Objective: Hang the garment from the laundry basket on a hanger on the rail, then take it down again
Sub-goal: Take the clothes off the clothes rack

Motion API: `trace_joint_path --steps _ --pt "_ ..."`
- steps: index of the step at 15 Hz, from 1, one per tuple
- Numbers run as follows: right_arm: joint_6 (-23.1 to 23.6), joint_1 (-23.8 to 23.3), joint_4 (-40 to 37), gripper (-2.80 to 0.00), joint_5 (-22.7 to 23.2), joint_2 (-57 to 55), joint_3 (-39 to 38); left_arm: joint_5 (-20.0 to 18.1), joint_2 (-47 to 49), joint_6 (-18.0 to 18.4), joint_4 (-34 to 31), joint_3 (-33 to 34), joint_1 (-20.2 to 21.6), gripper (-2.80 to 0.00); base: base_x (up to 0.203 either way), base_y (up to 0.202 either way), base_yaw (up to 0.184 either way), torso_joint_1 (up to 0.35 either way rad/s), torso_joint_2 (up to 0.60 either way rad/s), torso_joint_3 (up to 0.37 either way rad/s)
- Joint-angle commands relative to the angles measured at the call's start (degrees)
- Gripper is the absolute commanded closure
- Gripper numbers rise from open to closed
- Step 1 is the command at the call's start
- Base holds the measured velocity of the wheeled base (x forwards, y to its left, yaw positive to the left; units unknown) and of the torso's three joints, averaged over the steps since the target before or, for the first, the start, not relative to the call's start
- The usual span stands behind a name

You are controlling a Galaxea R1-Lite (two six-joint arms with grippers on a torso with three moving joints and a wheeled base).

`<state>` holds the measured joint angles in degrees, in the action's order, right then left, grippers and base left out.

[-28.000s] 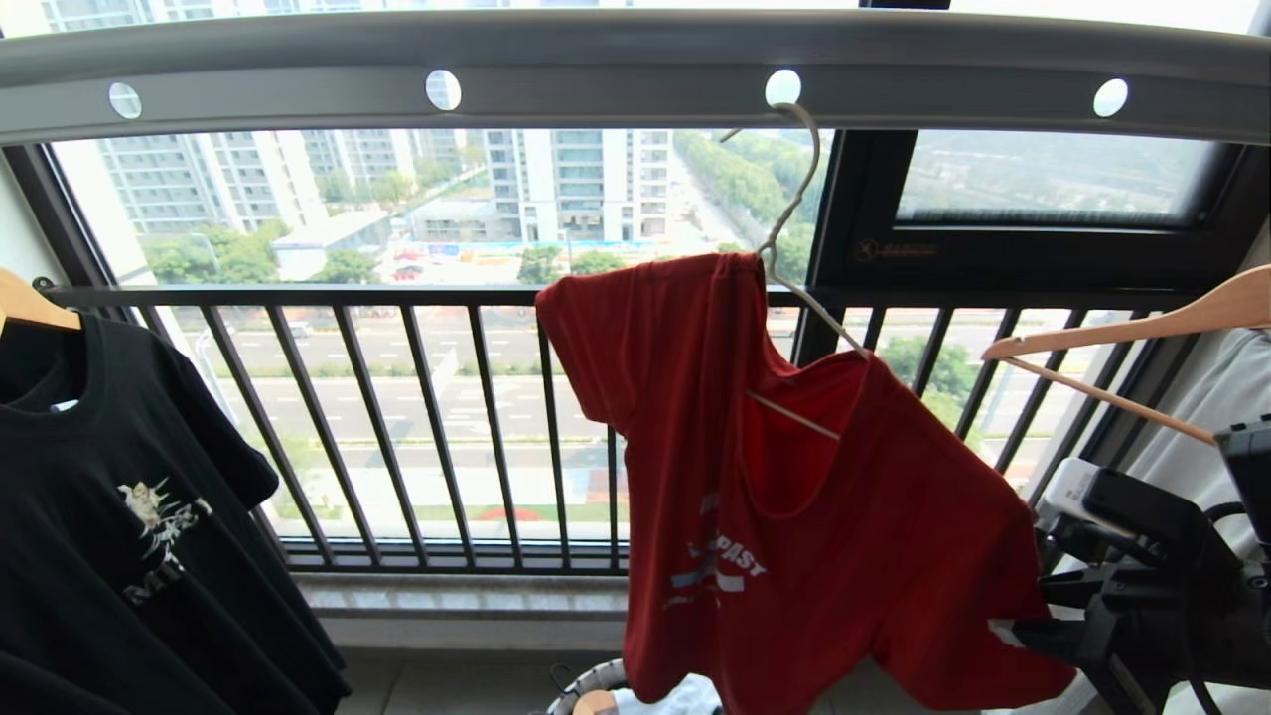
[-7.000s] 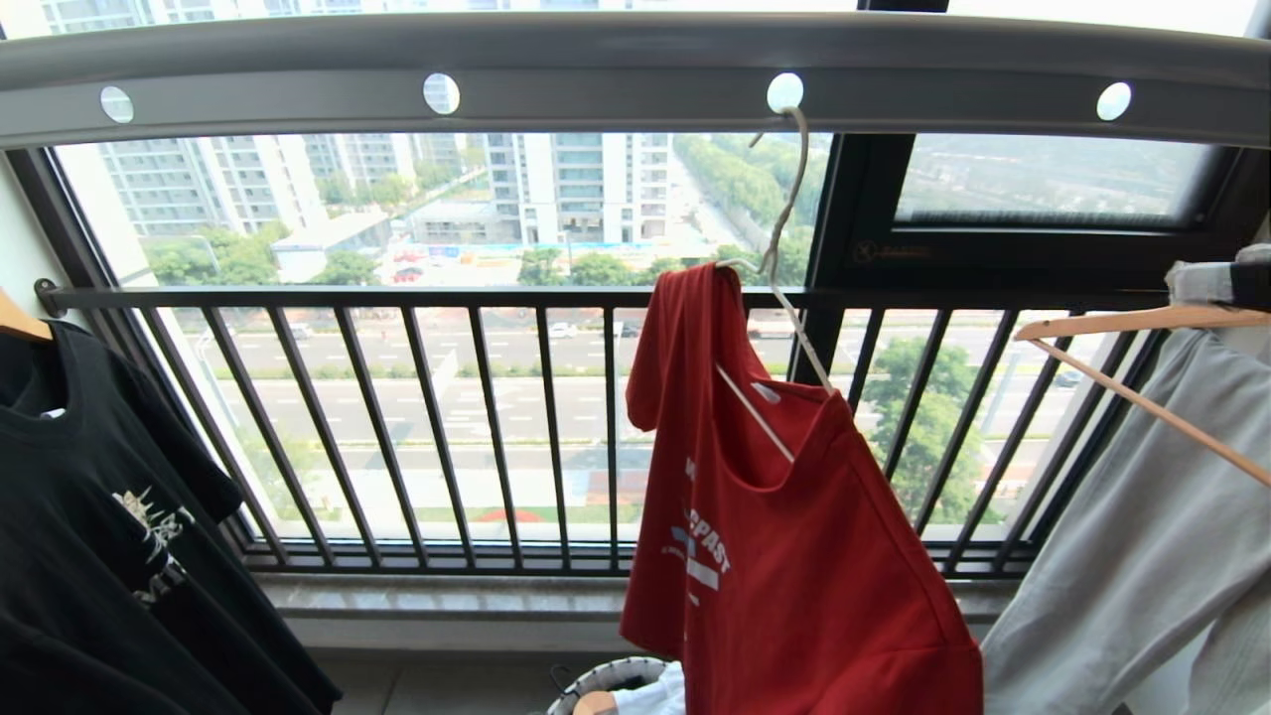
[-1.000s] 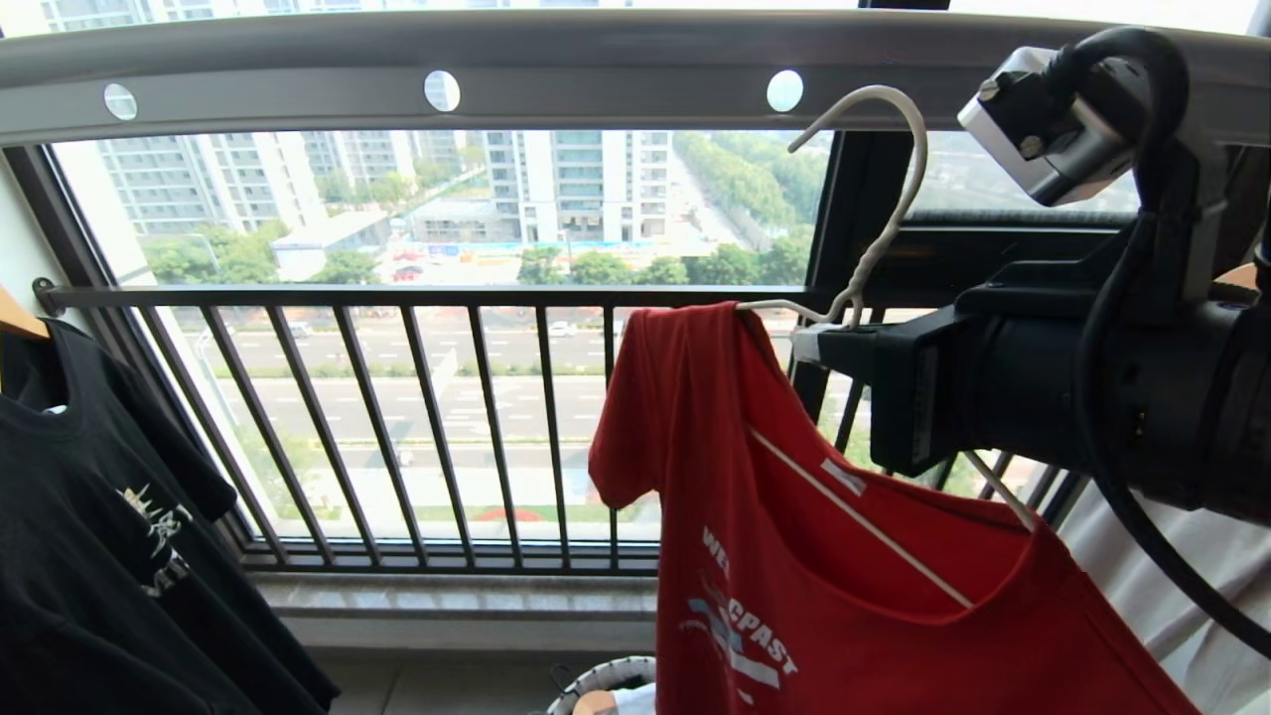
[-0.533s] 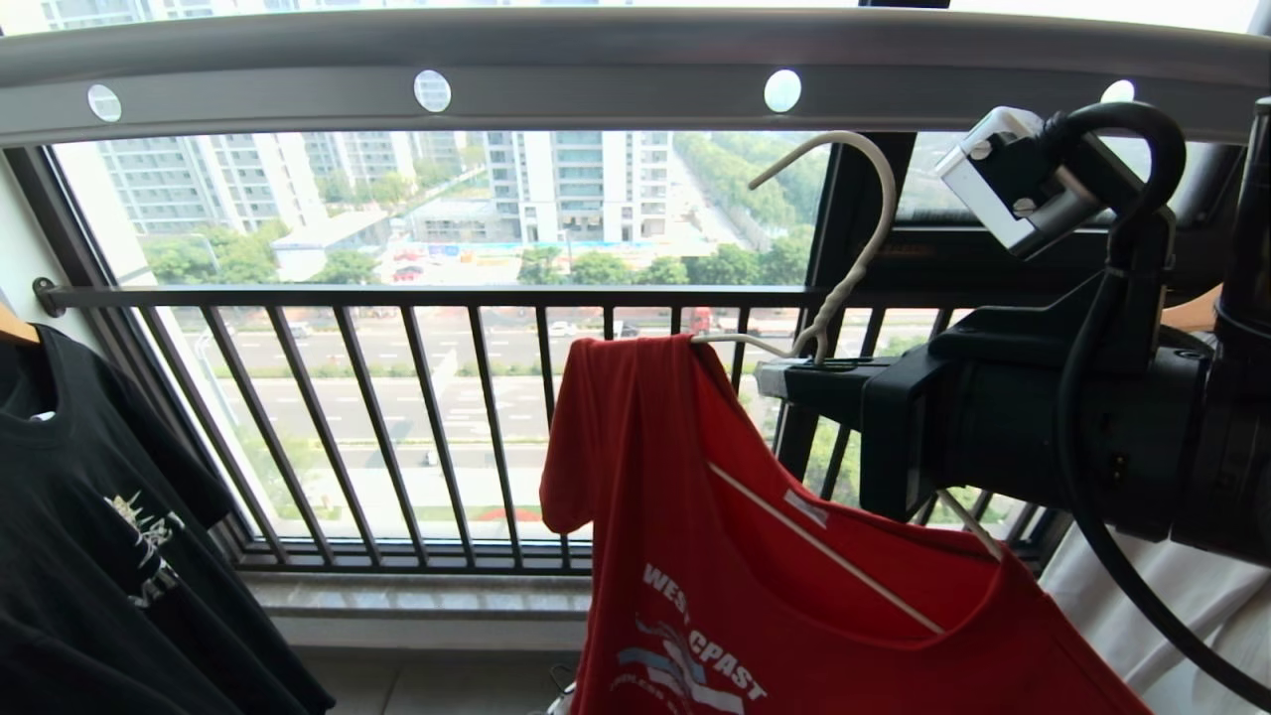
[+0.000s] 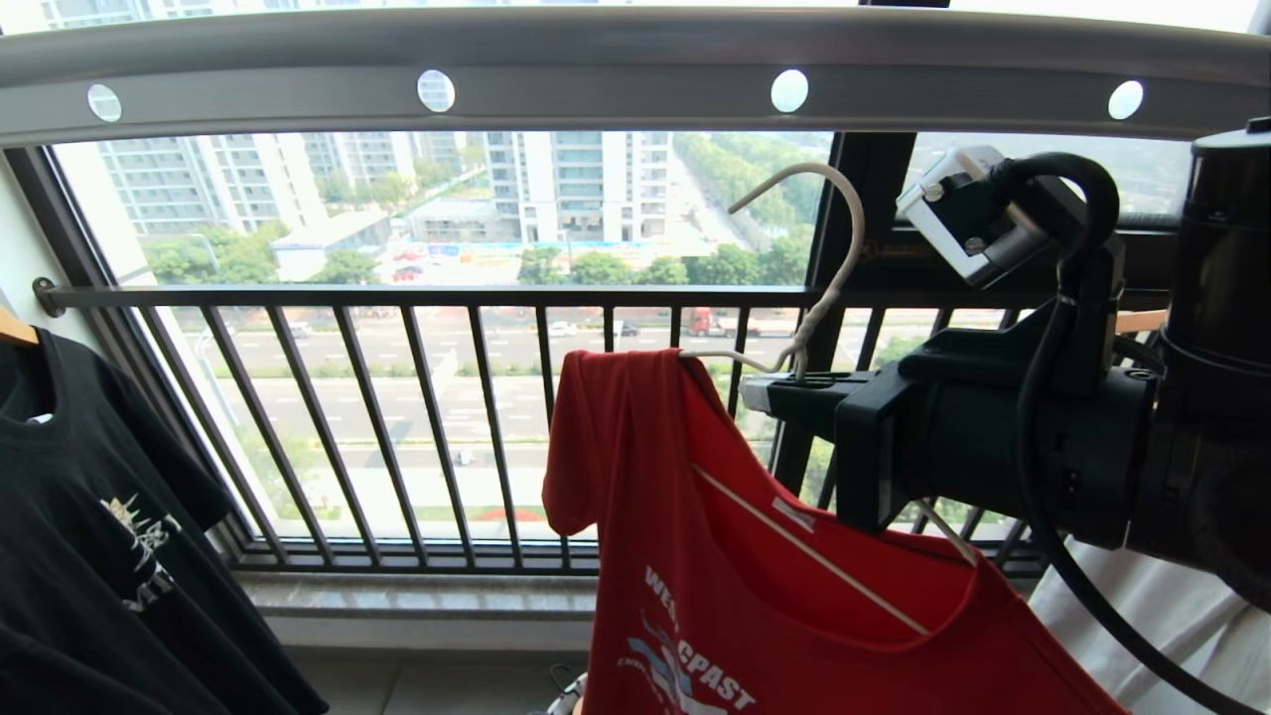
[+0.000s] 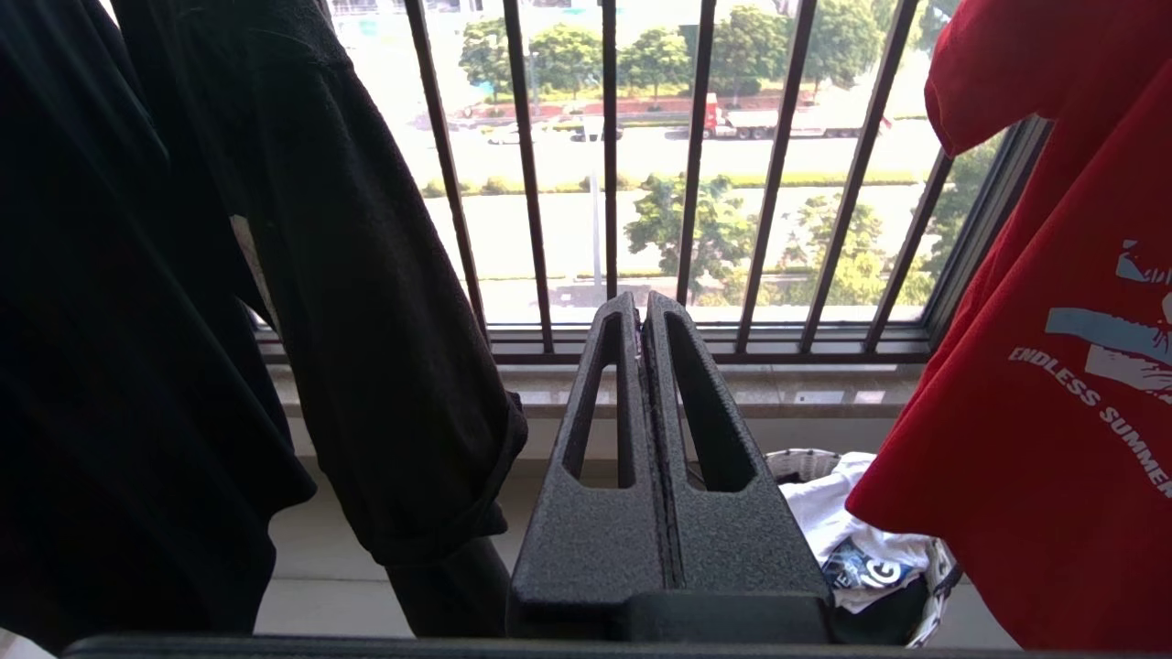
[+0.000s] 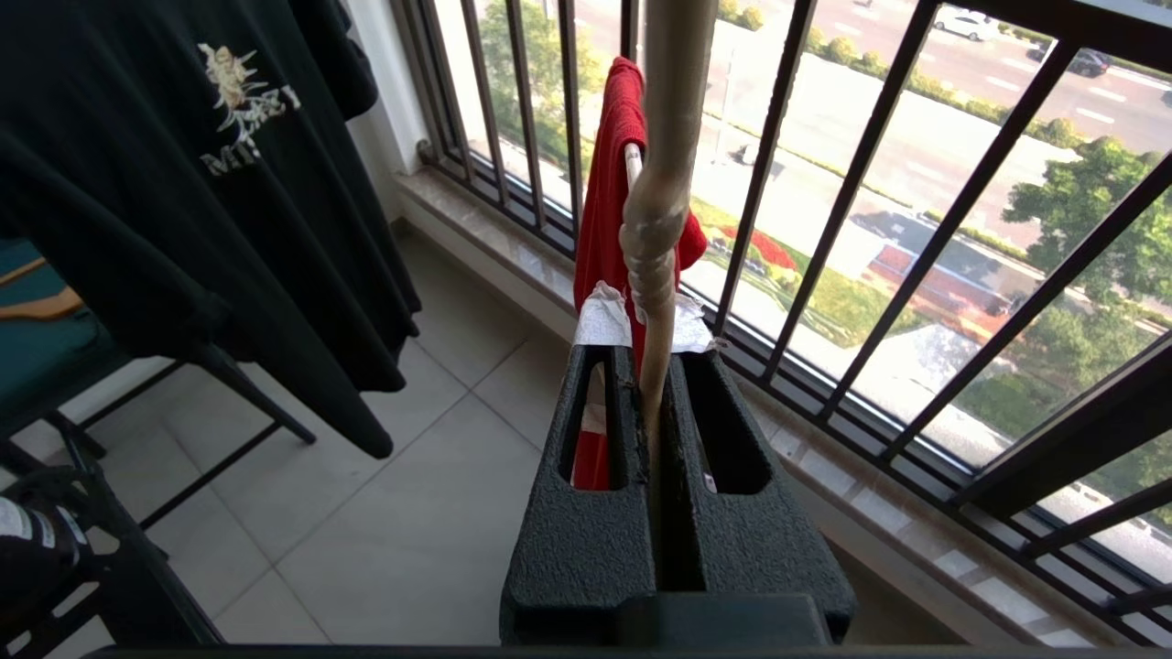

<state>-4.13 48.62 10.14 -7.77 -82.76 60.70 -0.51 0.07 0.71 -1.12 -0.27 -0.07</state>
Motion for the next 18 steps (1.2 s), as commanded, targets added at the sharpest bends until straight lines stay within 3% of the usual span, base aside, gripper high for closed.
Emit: trace_joint_path --steps 1,7,11,12,16,18 --pt "-0.1 -0.7 0.3 0.00 -0.1 -2.3 -0.1 0.0 0.0 0.0 0.0 0.0 0.0 0.00 0.000 0.000 0.000 0.000 0.00 0.000" --pt "0.2 -2.1 4.1 0.00 0.4 -5.2 0.2 0.7 0.0 0.0 -0.1 -1.0 0.0 0.00 0.000 0.000 0.000 0.000 0.00 0.000" --pt "0.1 -3.2 4.1 0.00 0.6 -5.6 0.2 -0.1 12.8 -1.5 -0.5 -11.8 -0.6 0.00 0.000 0.000 0.000 0.000 0.00 0.000" --pt "0.1 -3.2 4.1 0.00 0.6 -5.6 0.2 -1.8 17.6 -1.5 -0.5 -14.6 -1.1 0.00 0.000 0.000 0.000 0.000 0.00 0.000" --pt "0.1 -3.2 4.1 0.00 0.7 -5.9 0.2 -15.9 41.1 -1.8 -0.6 -25.4 -3.0 0.00 0.000 0.000 0.000 0.000 0.00 0.000" --pt "0.1 -3.3 4.2 0.00 0.6 -5.8 0.3 -19.6 52.1 -2.0 -0.5 -31.7 -8.1 0.00 0.000 0.000 0.000 0.000 0.00 0.000"
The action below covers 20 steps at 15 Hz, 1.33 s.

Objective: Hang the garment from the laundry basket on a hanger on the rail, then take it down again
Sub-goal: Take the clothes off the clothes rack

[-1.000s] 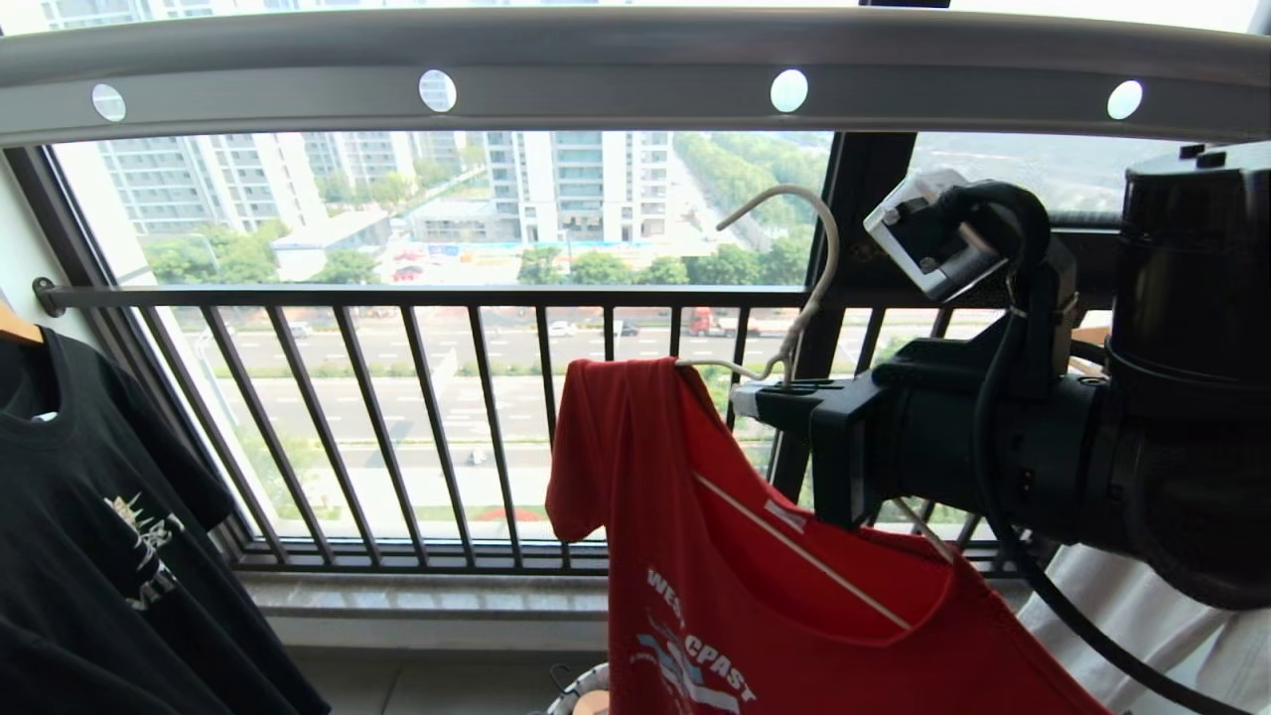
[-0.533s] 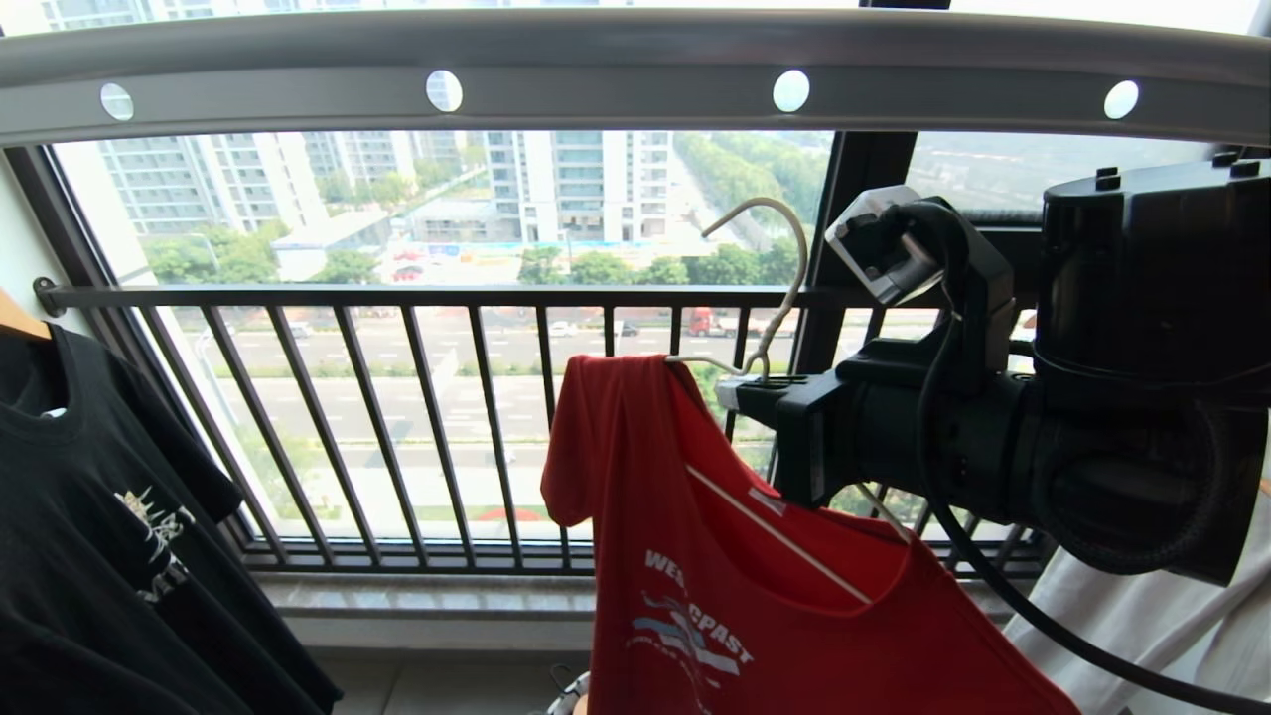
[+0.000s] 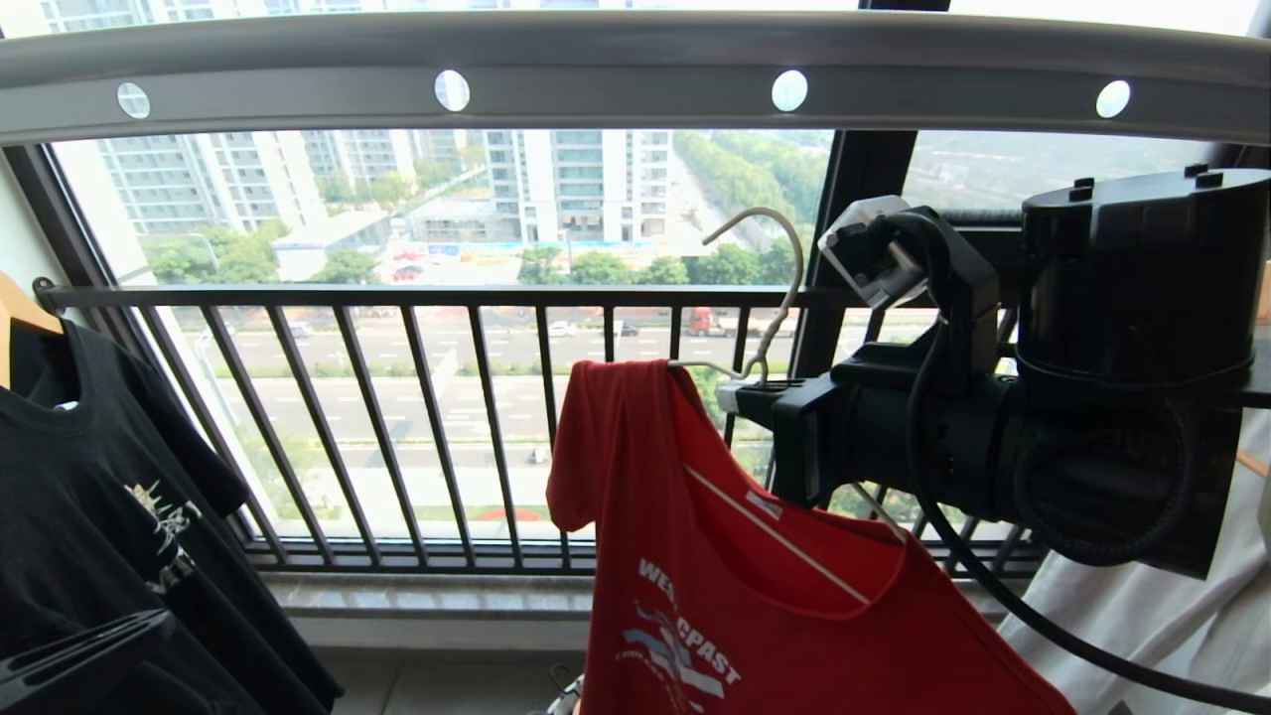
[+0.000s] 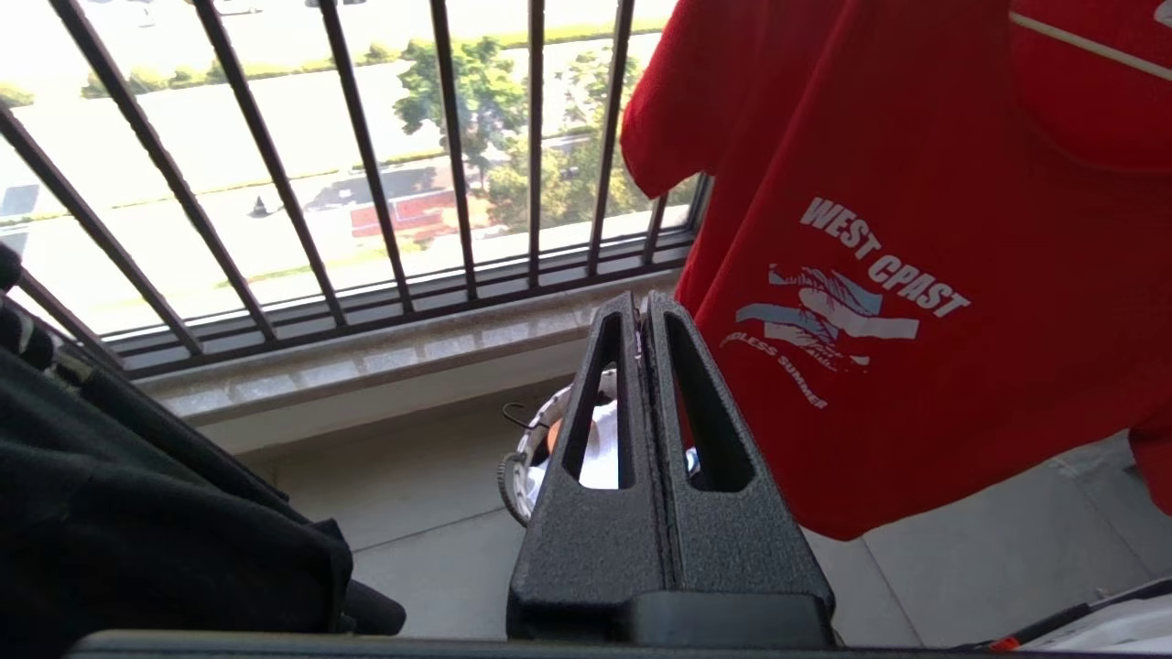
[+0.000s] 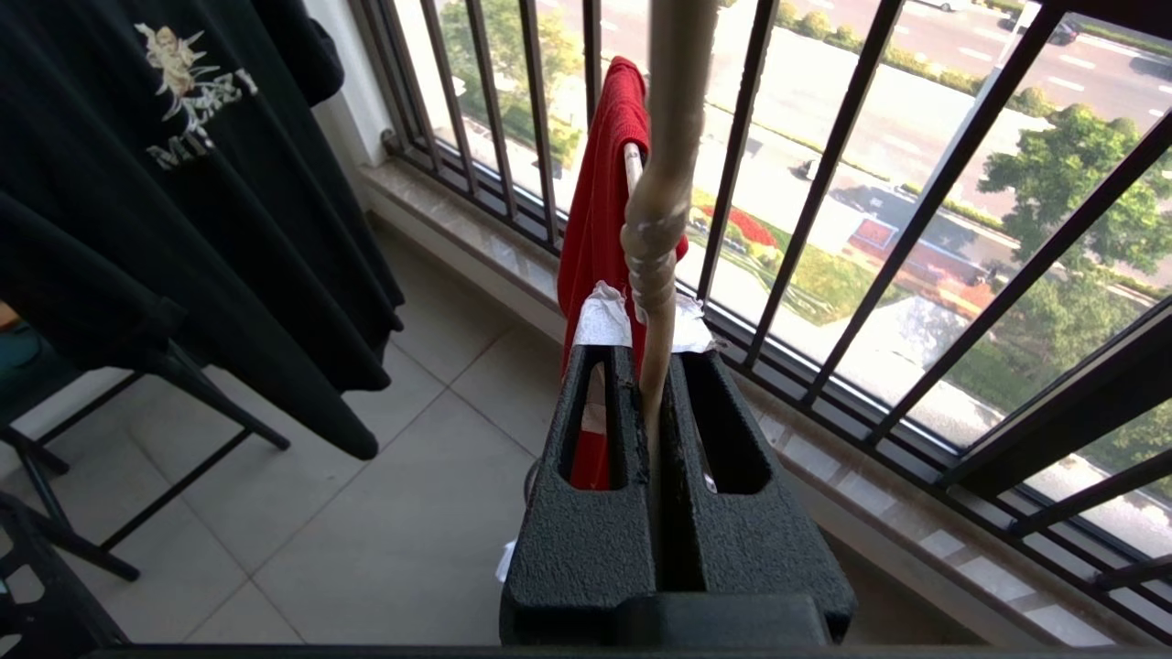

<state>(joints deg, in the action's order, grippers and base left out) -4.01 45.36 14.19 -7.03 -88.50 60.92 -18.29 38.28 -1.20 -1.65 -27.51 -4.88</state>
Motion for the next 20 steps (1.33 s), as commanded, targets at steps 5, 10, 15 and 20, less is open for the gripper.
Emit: trace_joint_path --steps 5,10,15,20 --pt "-0.2 0.0 0.2 0.00 -0.2 0.0 0.2 2.9 33.4 -1.4 0.3 -18.6 -27.2 0.00 0.000 0.000 0.000 0.000 0.00 0.000" --pt "-0.6 -0.1 0.6 0.00 -0.1 -1.1 0.9 8.6 39.0 -6.7 1.3 -24.2 -32.7 -2.80 0.000 0.000 0.000 0.000 0.00 0.000" --pt "-0.7 1.3 0.7 0.00 -0.1 -1.4 0.9 32.6 41.4 -14.2 2.8 -28.5 -44.6 -2.80 0.000 0.000 0.000 0.000 0.00 0.000" --pt "-2.7 2.8 0.7 0.00 -0.1 -1.3 1.0 41.1 48.1 -15.0 12.7 -27.5 -47.4 -2.80 0.000 0.000 0.000 0.000 0.00 0.000"
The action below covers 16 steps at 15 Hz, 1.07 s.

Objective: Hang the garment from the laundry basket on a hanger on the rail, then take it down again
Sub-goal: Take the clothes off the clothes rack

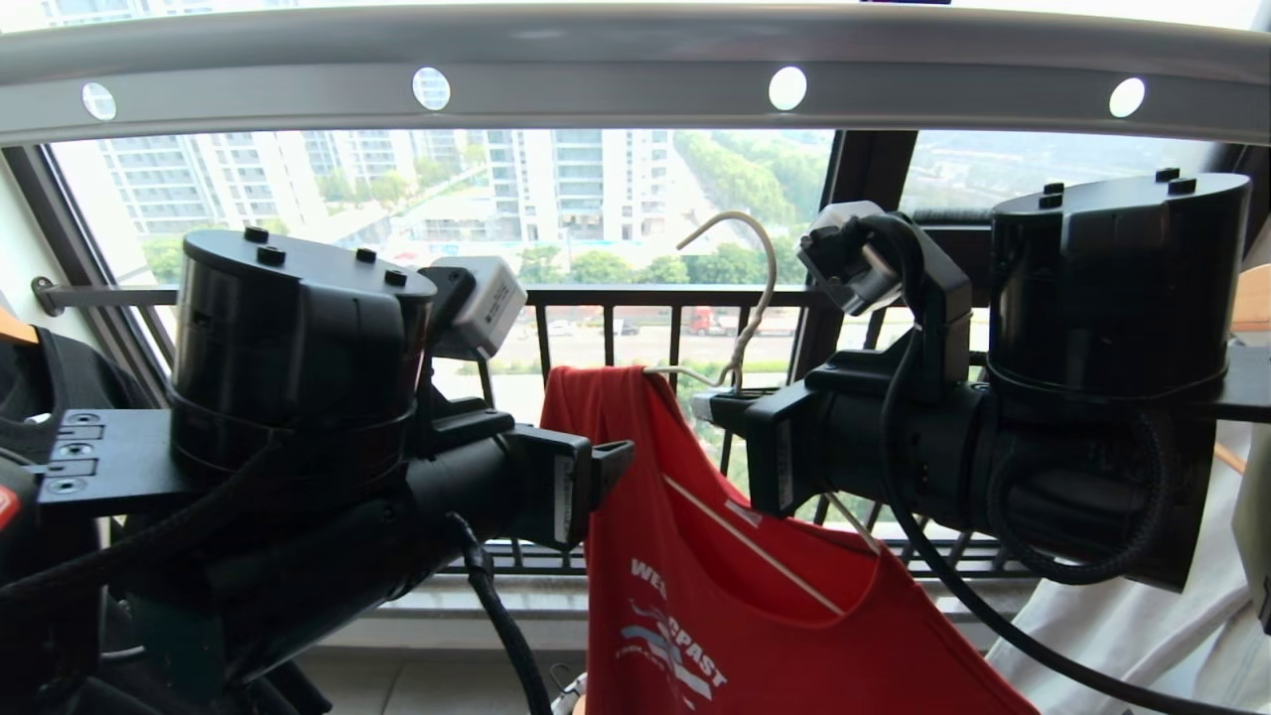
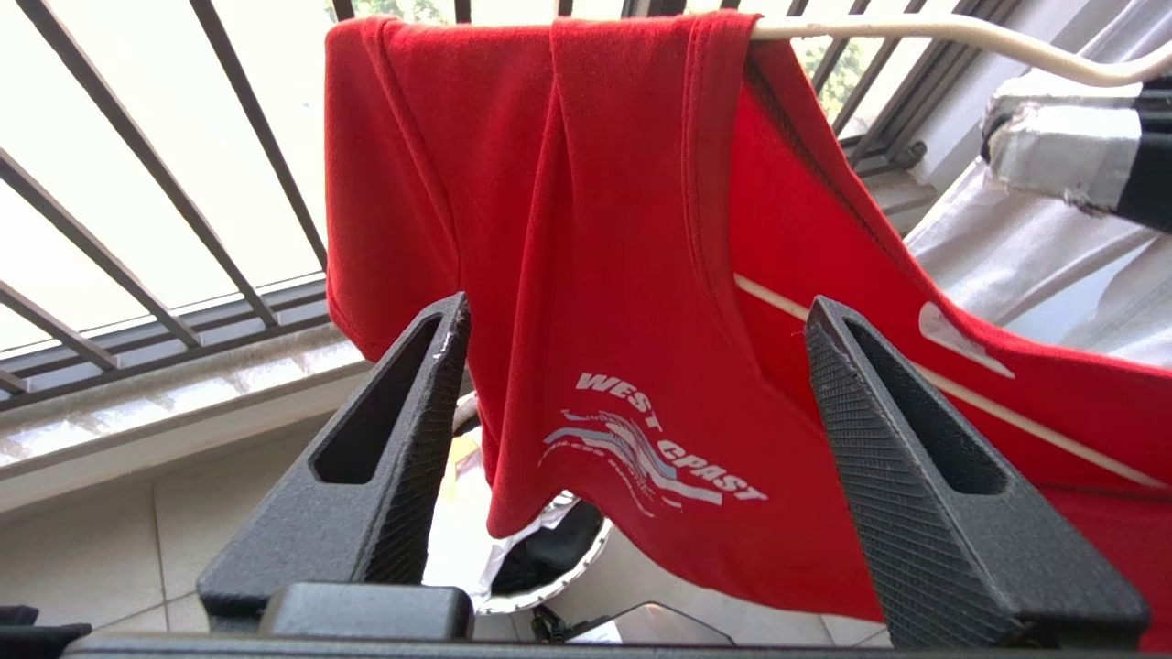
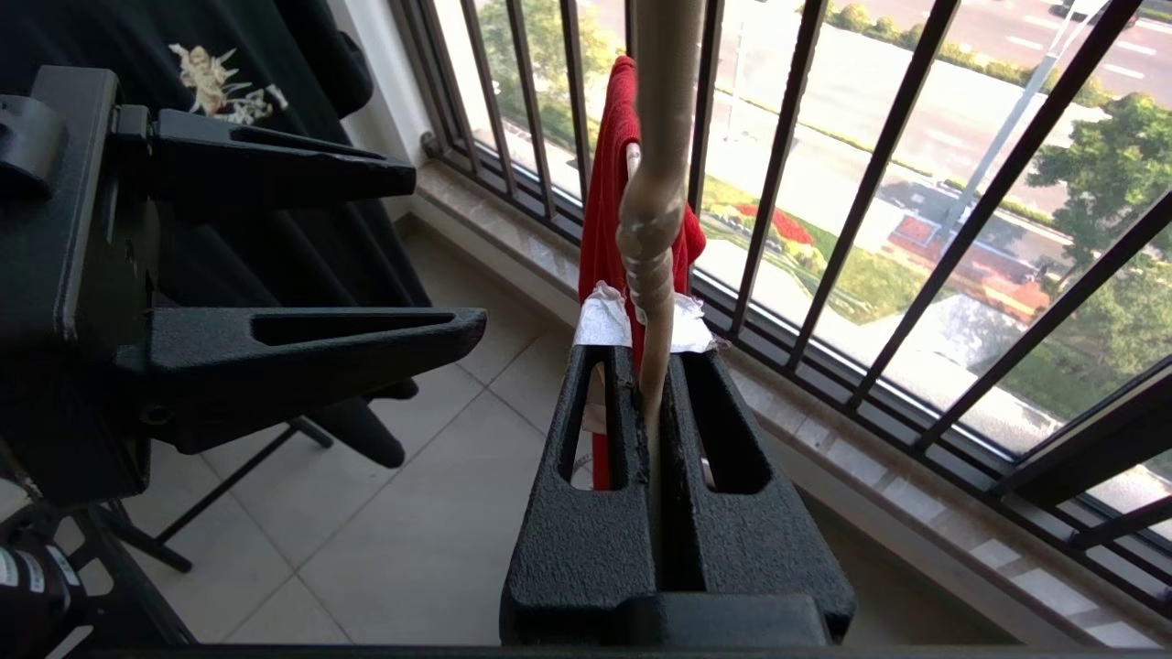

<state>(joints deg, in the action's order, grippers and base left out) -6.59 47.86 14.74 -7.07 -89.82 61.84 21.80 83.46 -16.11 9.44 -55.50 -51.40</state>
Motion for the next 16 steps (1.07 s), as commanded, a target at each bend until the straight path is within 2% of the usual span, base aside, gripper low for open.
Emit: trace_joint_path --steps 1,2,6,9,11,14,16 --pt "-0.2 0.4 0.1 0.00 0.0 0.0 0.2 3.1 4.2 0.0 3.0 1.3 -1.3 -2.80 0.000 0.000 0.000 0.000 0.00 0.000" --pt "-0.2 0.4 0.1 0.00 0.0 0.1 0.2 4.5 5.0 0.1 3.7 1.5 -1.4 -2.80 0.000 0.000 0.000 0.000 0.00 0.000" --pt "-0.2 1.6 0.0 0.00 0.0 0.8 0.2 5.1 5.4 0.1 4.0 1.5 -1.4 -2.80 0.000 0.000 0.000 0.000 0.00 0.000" --pt "-0.2 2.5 0.0 0.00 0.0 1.8 0.1 7.3 6.4 0.1 4.1 1.2 -1.4 -2.80 0.000 0.000 0.000 0.000 0.00 0.000" --pt "-0.2 3.3 -0.2 0.00 0.0 2.7 -0.1 7.6 6.6 0.2 6.7 1.3 -1.4 -2.80 0.000 0.000 0.000 0.000 0.00 0.000" --pt "-0.1 3.5 -0.2 0.00 0.0 3.0 -0.1 12.1 7.1 2.4 8.4 1.4 -1.3 -2.80 0.000 0.000 0.000 0.000 0.00 0.000" --pt "-0.1 3.5 -0.2 0.00 0.0 3.0 -0.1 12.4 6.8 2.7 8.5 1.5 -1.2 -2.80 0.000 0.000 0.000 0.000 0.00 0.000"
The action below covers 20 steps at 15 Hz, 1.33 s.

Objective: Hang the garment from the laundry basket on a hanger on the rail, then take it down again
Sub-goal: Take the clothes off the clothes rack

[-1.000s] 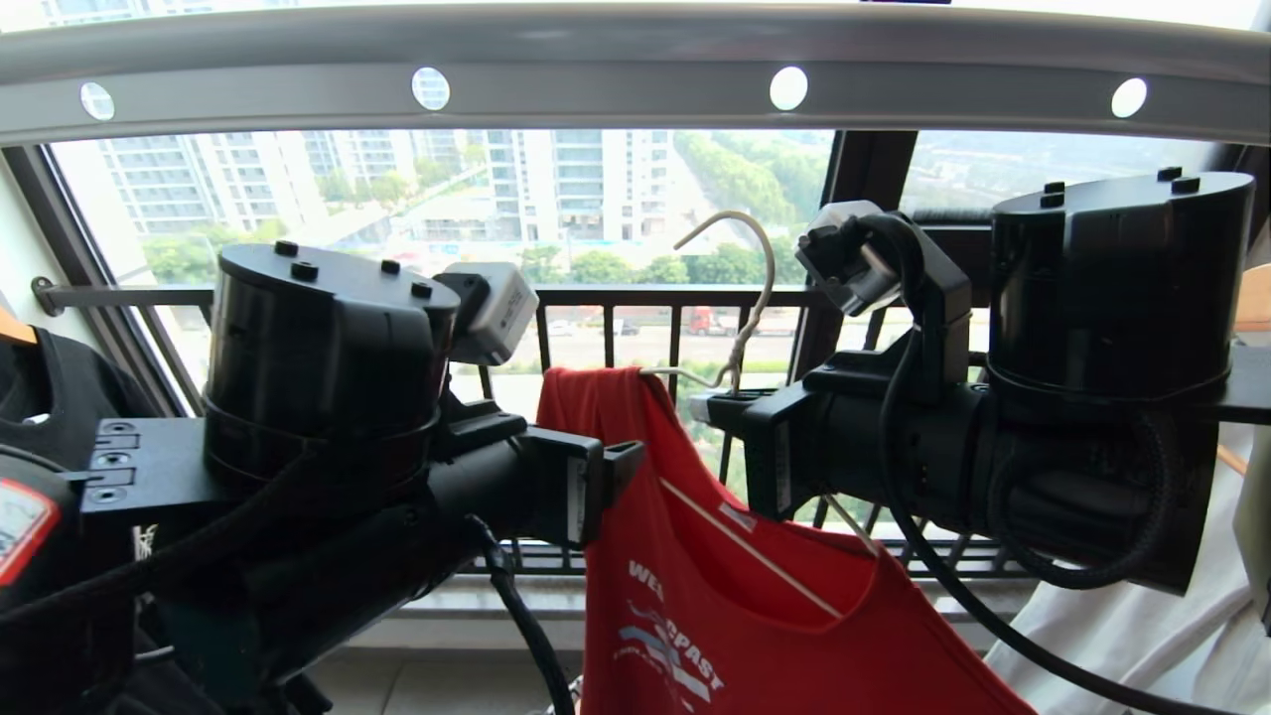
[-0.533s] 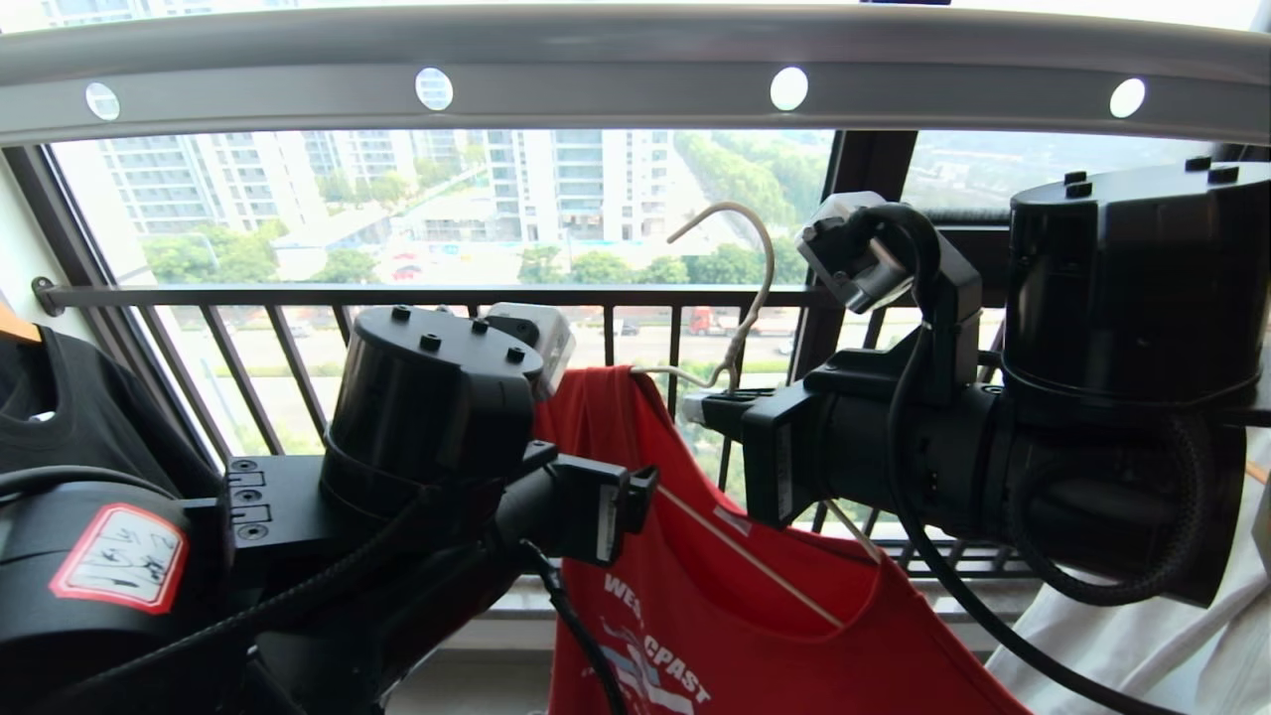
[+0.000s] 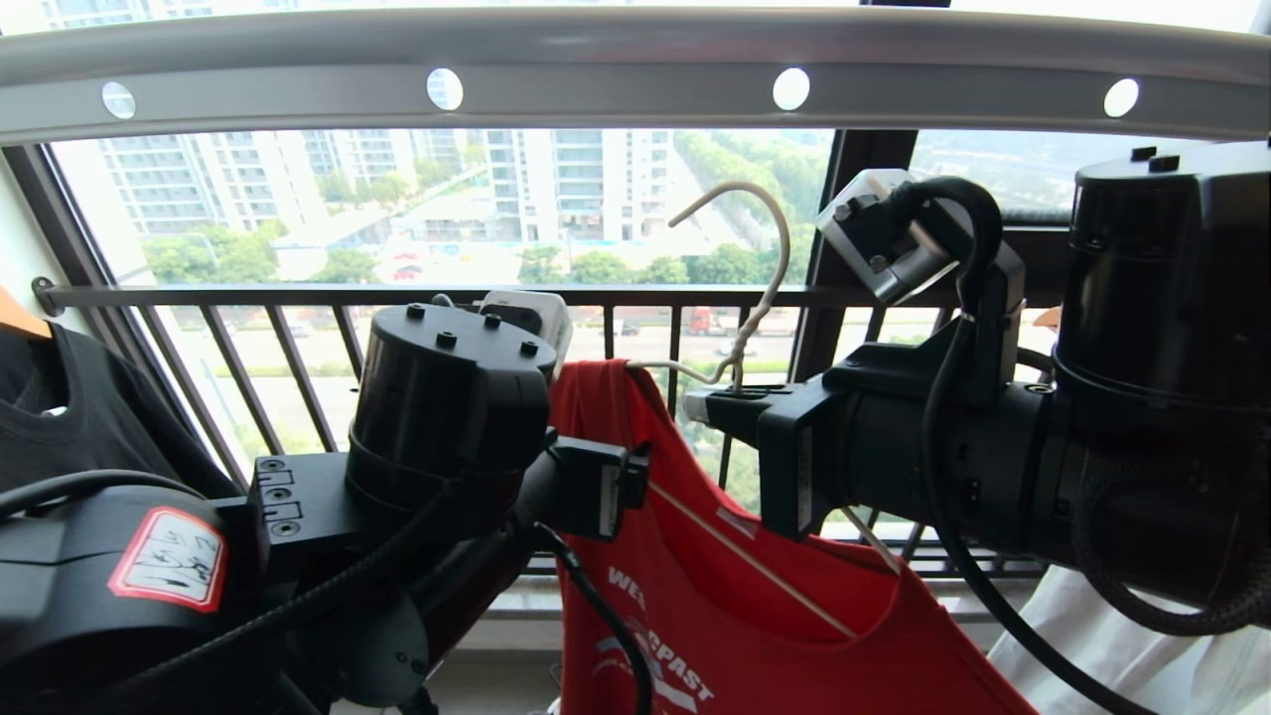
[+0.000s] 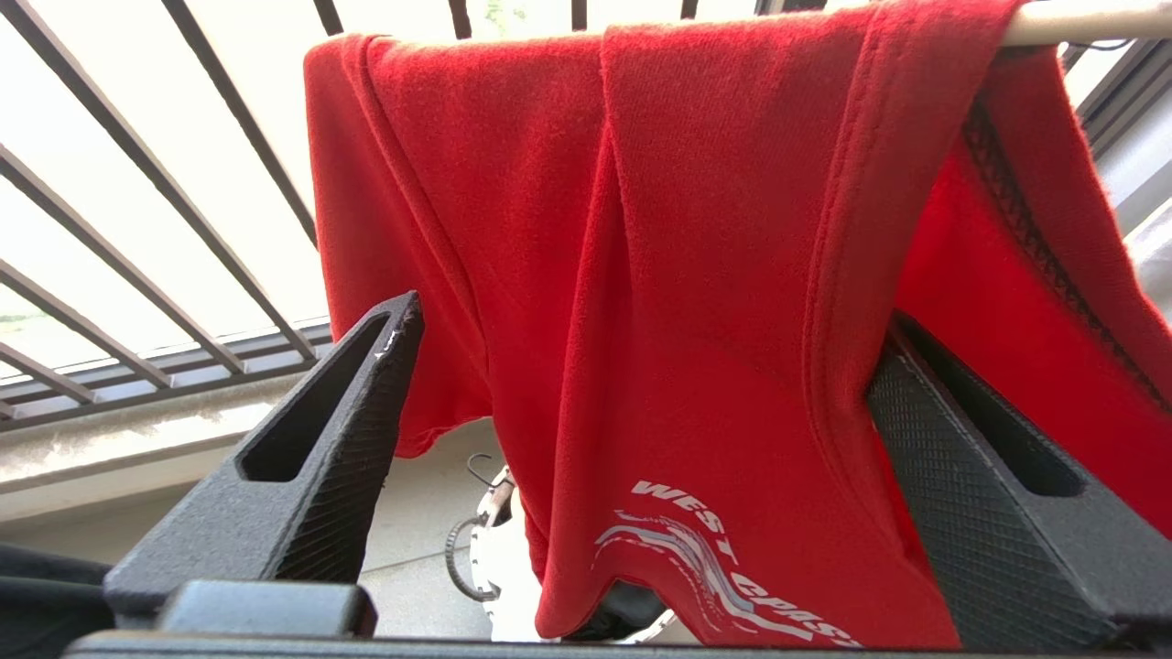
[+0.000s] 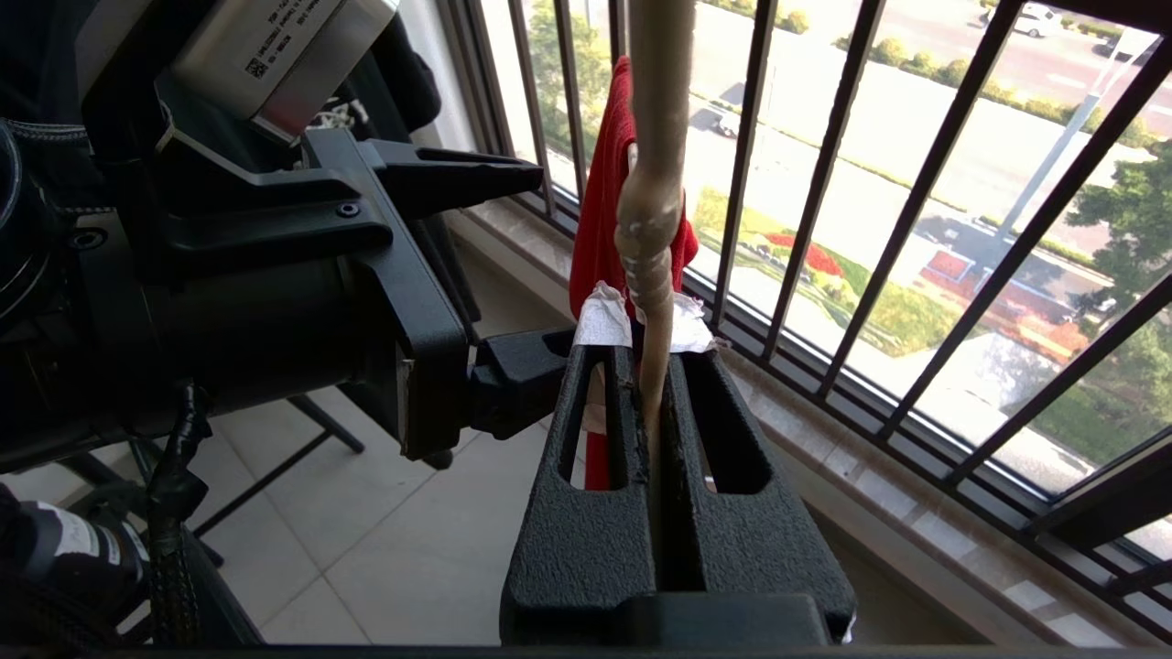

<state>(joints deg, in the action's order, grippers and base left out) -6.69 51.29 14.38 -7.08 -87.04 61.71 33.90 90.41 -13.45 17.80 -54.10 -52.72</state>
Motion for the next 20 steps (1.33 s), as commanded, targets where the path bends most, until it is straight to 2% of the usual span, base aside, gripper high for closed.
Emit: trace_joint_path --steps 1,4,6,12,20 --pt "0.0 0.0 0.1 0.00 0.0 0.4 0.0 0.3 0.0 0.2 0.1 0.0 0.4 -2.80 0.000 0.000 0.000 0.000 0.00 0.000" --pt "0.0 0.0 0.1 0.00 0.0 0.4 0.0 0.4 -0.8 0.2 0.2 0.0 0.8 -2.80 0.000 0.000 0.000 0.000 0.00 0.000" --pt "0.0 0.0 0.2 0.00 -0.1 0.0 0.0 0.5 -2.6 1.6 0.2 0.1 0.6 -2.80 0.000 0.000 0.000 0.000 0.00 0.000" --pt "0.0 0.0 0.2 0.00 -0.1 0.3 0.1 2.7 -3.0 3.3 0.3 0.0 1.8 -2.80 0.000 0.000 0.000 0.000 0.00 0.000" --pt "0.1 0.0 0.1 0.00 -0.1 1.3 0.0 2.7 -2.7 3.4 0.3 0.0 2.7 -2.80 0.000 0.000 0.000 0.000 0.00 0.000"
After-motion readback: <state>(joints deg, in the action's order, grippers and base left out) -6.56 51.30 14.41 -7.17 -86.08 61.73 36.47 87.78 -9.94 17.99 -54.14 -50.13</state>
